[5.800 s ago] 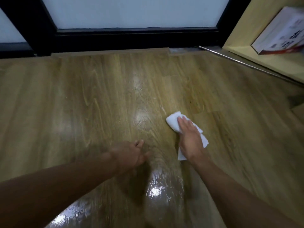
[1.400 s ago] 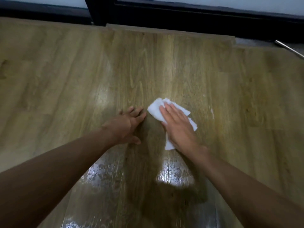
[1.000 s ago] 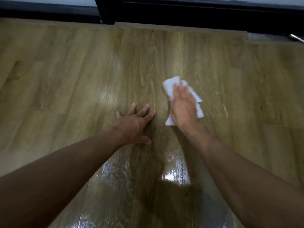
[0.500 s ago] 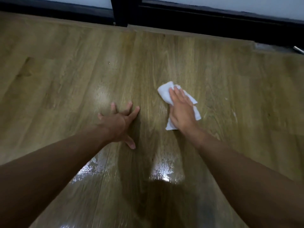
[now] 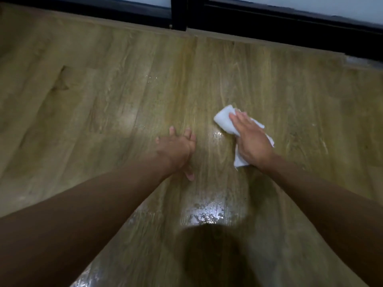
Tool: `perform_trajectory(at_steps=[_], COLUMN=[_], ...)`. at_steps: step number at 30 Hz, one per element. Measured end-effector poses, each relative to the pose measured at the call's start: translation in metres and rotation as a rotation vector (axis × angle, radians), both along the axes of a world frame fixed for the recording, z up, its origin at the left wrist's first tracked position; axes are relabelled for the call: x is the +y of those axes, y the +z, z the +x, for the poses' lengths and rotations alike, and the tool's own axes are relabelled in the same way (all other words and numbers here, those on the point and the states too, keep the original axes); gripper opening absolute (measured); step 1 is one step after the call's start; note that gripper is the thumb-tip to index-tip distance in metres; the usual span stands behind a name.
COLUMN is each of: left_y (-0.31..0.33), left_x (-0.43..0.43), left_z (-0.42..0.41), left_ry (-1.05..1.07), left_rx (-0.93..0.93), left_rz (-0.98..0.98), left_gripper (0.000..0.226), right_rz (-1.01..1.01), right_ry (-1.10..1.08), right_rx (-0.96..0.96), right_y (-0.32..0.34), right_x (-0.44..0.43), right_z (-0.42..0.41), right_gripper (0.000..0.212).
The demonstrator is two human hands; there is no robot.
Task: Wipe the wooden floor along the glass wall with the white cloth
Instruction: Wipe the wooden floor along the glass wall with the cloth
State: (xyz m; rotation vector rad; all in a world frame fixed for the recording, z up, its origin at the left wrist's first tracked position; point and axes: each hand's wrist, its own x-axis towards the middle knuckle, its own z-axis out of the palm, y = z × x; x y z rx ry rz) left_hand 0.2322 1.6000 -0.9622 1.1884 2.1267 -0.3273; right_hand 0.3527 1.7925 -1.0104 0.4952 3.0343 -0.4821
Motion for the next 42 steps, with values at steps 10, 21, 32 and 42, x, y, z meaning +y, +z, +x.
perform_trajectory(at_steps=[10,21,32,42], left_y=[0.007,-0.007,-0.003,0.001], left_x=[-0.007,-0.073,-0.154,-0.172], left_z=[-0.003,-0.061,-0.065,-0.051], left_ry=[-0.152,0.068,0.049,0.123], left_rx=[0.019,-0.040,0.049,0.104], left_rz=[-0.019,0.102,0.046,-0.108], left_gripper=[0.114,0.113,0.107,0.114], right_rz=[-0.112,-0.021,-0.020,-0.119], right_ry=[0.218,-0.040,0.263,0.403], right_rx=[-0.245,0.001,0.110,-0.087], right_y=[0.043,0.019,0.004,0.004], right_x=[-0.056,-0.059,-0.108,-0.192], right_z=[-0.023,-0.084,-0.059,-0.121], right_gripper=[0.057,0.051,0.056,0.070])
